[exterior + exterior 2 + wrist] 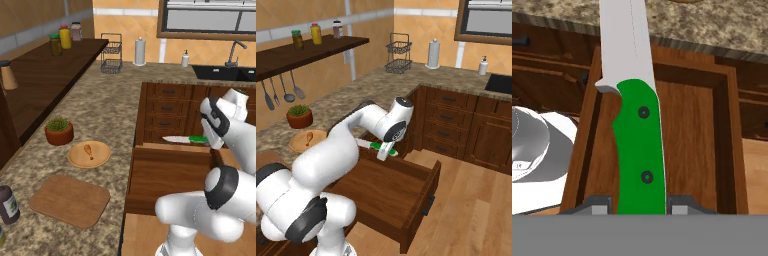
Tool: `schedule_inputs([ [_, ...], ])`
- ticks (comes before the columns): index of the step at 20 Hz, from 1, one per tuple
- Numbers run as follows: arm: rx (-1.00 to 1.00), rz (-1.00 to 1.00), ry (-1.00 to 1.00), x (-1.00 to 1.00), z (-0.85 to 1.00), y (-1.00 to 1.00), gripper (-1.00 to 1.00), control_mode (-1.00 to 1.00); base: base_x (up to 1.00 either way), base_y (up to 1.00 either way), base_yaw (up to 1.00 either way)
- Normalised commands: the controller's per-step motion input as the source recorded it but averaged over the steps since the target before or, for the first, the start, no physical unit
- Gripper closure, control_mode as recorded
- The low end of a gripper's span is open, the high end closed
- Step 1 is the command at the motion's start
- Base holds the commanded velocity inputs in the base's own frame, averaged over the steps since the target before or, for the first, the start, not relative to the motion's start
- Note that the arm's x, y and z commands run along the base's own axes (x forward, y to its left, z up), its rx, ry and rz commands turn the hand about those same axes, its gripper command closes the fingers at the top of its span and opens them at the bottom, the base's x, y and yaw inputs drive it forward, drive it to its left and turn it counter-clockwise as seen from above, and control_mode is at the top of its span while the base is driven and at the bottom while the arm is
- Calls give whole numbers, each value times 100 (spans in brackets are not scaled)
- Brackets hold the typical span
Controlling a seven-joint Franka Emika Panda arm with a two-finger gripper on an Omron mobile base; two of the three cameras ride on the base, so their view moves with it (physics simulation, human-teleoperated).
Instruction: Pick up the knife from the drawer and place it on the cutting board. Then place the meat from the plate to the cutting board.
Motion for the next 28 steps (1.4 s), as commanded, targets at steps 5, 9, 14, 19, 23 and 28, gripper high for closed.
schedule_inputs([
  [5, 22, -13, 0, -52, 42, 23, 100, -100, 0, 0, 0],
  [9, 8, -4, 0, -9, -22, 26, 100, -100, 0, 0, 0],
  [14, -8, -3, 7, -13, 0, 100, 100, -100, 0, 0, 0],
  [19, -2, -13, 4, -43, 0, 100, 100, -100, 0, 0, 0],
  [23, -4, -21, 14, -11, -10, 100, 100, -100, 0, 0, 0],
  [28, -3, -19, 27, 0, -53, 100, 100, -100, 0, 0, 0],
])
